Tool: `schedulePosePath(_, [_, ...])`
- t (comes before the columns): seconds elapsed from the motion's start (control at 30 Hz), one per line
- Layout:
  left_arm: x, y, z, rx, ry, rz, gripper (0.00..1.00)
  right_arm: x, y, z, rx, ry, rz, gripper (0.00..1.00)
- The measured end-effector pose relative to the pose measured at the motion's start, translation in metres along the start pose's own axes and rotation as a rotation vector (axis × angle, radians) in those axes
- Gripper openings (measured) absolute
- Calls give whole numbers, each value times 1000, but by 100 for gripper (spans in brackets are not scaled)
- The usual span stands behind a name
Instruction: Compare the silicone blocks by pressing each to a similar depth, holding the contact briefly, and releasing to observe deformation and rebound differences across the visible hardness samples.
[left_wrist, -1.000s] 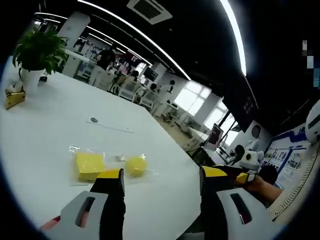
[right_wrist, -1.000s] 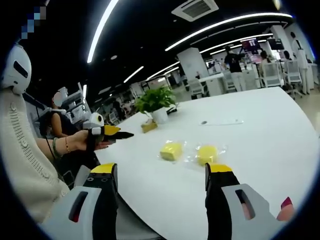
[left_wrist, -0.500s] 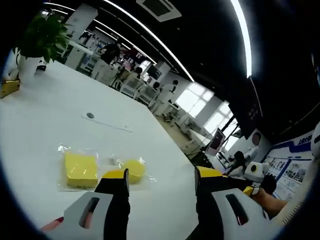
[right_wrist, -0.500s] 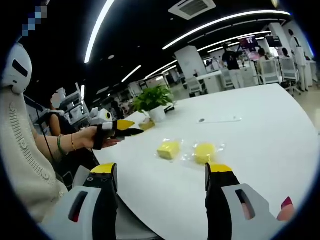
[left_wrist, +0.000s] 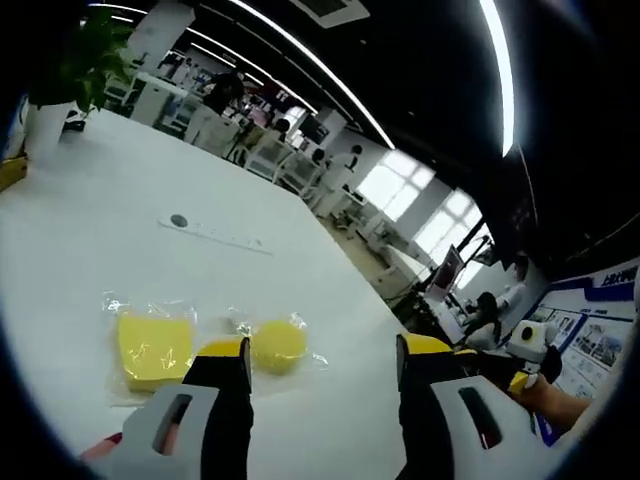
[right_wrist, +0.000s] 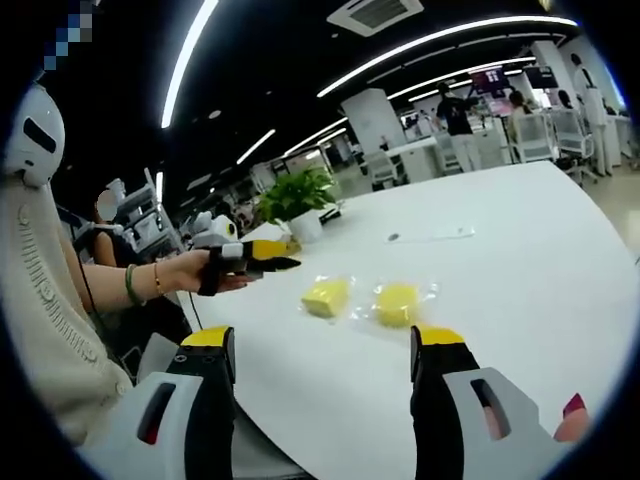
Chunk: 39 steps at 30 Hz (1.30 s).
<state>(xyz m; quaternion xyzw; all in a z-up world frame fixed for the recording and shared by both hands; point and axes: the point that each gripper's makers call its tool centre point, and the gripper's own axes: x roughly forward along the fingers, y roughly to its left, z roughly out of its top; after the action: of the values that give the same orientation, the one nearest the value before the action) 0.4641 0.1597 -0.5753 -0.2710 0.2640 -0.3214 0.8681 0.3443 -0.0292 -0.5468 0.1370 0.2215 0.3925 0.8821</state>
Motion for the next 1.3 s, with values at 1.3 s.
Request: schedulePosePath(1.3, [137, 94, -50, -294, 110, 209, 53, -2, -53, -15, 78, 46, -70, 62])
